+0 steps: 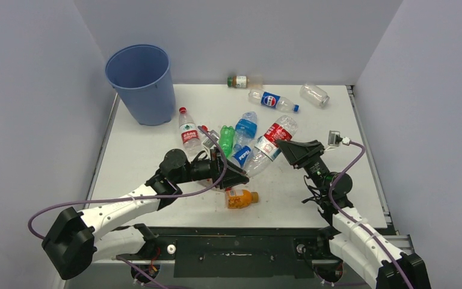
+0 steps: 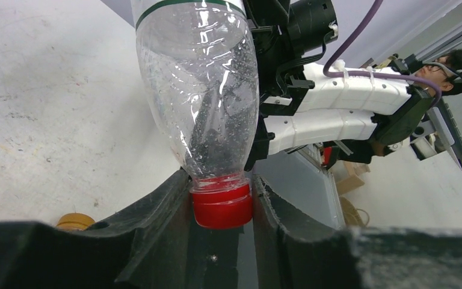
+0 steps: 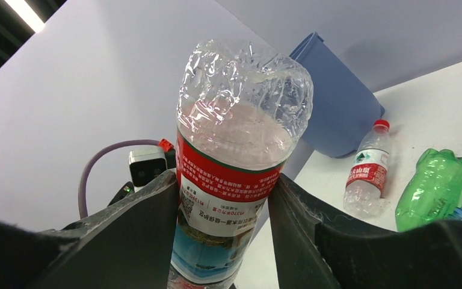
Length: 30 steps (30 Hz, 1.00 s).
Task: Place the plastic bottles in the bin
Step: Pick up the plastic bottle at the center of the board.
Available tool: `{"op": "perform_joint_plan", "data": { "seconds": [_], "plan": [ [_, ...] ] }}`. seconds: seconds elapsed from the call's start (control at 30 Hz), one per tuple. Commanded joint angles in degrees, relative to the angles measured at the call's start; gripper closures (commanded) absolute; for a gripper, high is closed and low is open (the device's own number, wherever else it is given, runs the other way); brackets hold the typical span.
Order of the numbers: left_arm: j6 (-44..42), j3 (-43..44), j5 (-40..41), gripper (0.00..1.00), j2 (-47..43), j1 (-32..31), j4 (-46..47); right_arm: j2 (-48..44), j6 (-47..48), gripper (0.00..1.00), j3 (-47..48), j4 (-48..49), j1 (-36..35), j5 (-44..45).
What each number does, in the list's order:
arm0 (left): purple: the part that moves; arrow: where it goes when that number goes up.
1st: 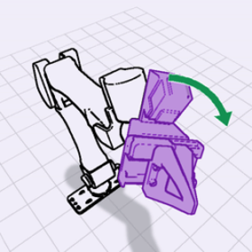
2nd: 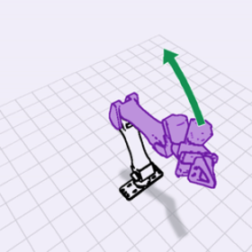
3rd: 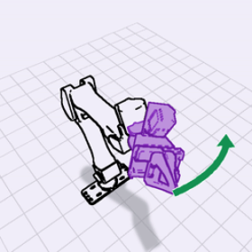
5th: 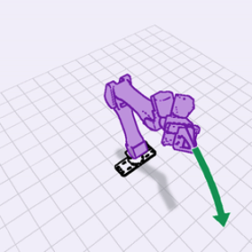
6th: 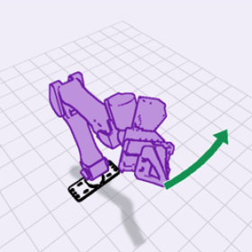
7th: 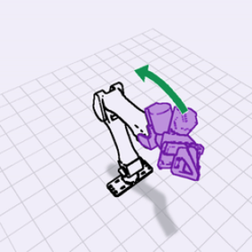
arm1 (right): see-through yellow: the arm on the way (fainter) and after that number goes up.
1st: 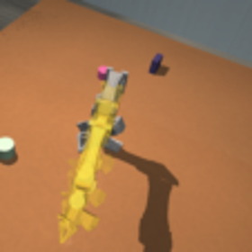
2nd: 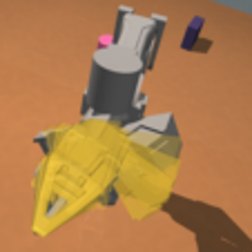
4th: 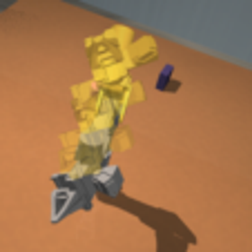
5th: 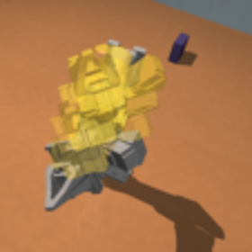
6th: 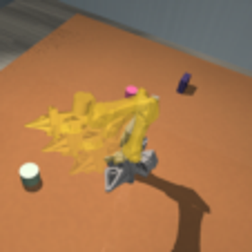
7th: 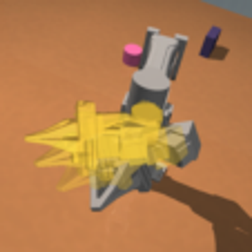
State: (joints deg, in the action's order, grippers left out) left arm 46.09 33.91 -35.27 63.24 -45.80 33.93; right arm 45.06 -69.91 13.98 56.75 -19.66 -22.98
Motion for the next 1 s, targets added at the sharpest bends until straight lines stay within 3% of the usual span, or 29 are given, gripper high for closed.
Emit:
{"op": "perform_joint_plan", "data": {
  "seconds": [0.0, 0.07, 0.13, 0.2, 0.37, 0.5, 0.6, 0.77, 0.97],
  "plan": [
    [-0.37, 2.75, -1.19, 0.79, 0.78, -0.61, 4.06, -1.87, 2.02, 0.62, 0.96, 0.76, -0.58, -0.37],
    [-1.65, 2.62, -0.58, 1.0, 0.66, -0.86, 3.55, -2.19, 2.21, 0.54, 1.16, 0.43, -0.6, -0.97],
    [-3.58, 2.68, 0.89, 1.0, -0.66, -0.9, 1.35, -2.89, 2.96, 0.25, 2.23, -2.45, -0.49, -2.71],
    [-7.69, 3.69, 2.8, 1.0, -3.18, -0.85, -4.44, -4.88, 5.77, 0.04, 4.54, -9.24, -0.42, -4.73],
    [-26.36, 12.33, 9.87, 1.0, -11.37, -0.77, -29.55, -14.34, 21.86, 0.1, 14.98, -42.93, -0.38, -3.99],
    [-44.79, 21.15, 16.18, 1.0, -16.03, -0.86, -48.89, -18.3, 31.55, 0.1, 25.14, -59.61, -0.58, -2.03],
    [-59.09, 24.58, 22.02, 1.0, -17.86, -0.91, -59.5, -18.2, 36.25, 0.1, 31.76, -66.71, -1.24, -0.99],
    [-83.45, 23.32, 26.32, 1.0, -19.25, -2.4, -71.83, -13.41, 43.23, 0.1, 42.13, -72.05, -3.57, -2.13],
    [-103.93, 22.29, 46.35, 1.0, -15.45, -13.86, -79.51, 1.14, 52.88, 0.1, 56.68, -84.83, -8.69, -5.15]
  ]
}}
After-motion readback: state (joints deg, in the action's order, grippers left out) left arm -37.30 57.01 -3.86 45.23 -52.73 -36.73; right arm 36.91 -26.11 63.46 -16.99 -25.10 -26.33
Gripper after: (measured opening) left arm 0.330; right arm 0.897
